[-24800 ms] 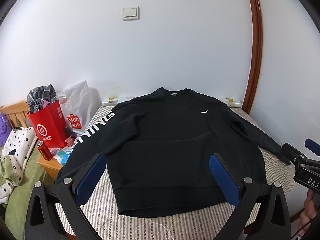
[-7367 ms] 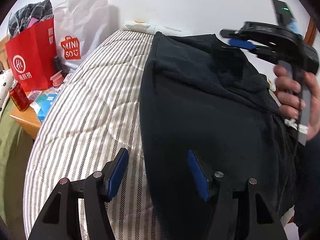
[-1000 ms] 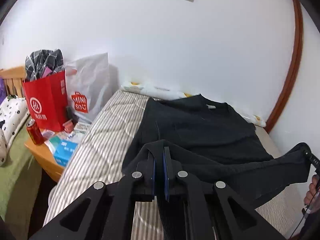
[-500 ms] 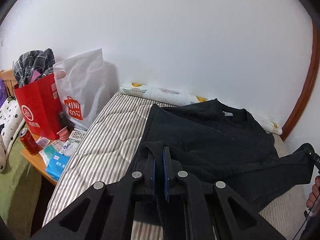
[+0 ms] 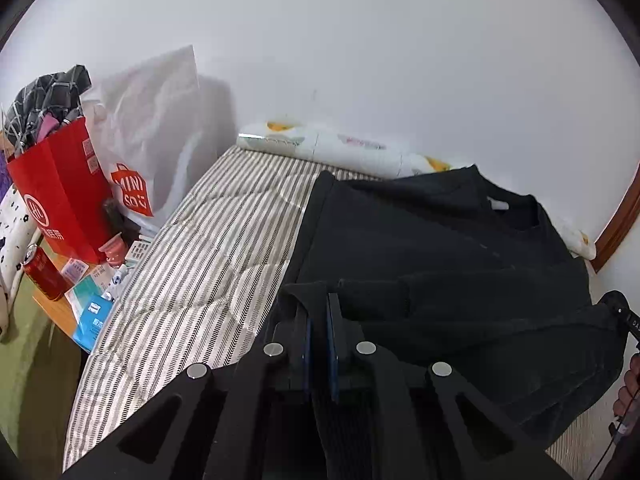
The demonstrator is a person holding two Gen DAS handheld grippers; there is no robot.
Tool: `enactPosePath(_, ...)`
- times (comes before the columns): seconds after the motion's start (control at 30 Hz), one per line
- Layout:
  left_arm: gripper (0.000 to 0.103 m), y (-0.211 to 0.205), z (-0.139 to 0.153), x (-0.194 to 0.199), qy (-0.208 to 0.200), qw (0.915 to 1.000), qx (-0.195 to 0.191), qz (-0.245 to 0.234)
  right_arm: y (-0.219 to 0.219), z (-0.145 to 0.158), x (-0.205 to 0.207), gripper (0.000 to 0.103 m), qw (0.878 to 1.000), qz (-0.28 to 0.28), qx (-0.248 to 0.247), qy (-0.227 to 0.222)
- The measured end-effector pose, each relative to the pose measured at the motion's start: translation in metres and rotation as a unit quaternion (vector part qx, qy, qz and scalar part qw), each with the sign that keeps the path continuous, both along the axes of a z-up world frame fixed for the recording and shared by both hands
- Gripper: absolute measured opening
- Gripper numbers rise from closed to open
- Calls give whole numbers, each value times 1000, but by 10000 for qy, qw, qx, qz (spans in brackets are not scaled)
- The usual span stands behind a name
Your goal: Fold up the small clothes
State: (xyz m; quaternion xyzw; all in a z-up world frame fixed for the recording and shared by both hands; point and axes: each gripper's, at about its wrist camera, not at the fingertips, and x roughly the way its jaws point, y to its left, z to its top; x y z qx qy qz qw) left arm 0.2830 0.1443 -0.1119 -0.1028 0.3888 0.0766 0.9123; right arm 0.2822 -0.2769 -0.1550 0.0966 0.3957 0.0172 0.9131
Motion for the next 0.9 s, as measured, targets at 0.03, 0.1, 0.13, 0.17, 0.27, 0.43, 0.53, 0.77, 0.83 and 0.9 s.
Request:
enactPosePath(0.03,9,-1,-1,1,23,10000,27,-9,0,-3,2,10,10000,-7,-32,30)
enactPosePath(0.1,9,-1,-3,3,81,10000,40,-12,-1,-9,5,14,9999,-17,-34,123)
enactPosePath(0.13,9,-1,-3,3,108,9999,22,-15,-2,-10,4,17,9999,-31,-13,163)
enactPosePath(0.17,9,-1,-2,3,134,9999,2,-34,-4,-10,3,19,9998,-16,32,188)
enactPosePath(0.27,14,0,7,-4,145,9998,-106,-120,-10,-1,-7,39,9996,101,139,215)
enactPosePath(0.43,34,3,22,-30,-55,9996,-222,-146,-18,30,-49,55,9999,139,-61,-68)
enactPosePath(0.53,43,4,21,-52,-93,9996,-206,-184,-20,37,-78,57,9996,59,-176,-200)
enactPosePath(0.77,51,13,-8,-95,155,9992,-330,-178,-36,-6,-121,57,9989,-127,-164,411)
enactPosePath(0.83,52,15,-18,-103,276,9983,-472,-217,-43,-19,-123,57,9979,-223,-54,608)
enactPosePath(0.9,53,17,-28,-109,358,9970,-630,-264,-50,-28,-124,57,9971,-347,107,665)
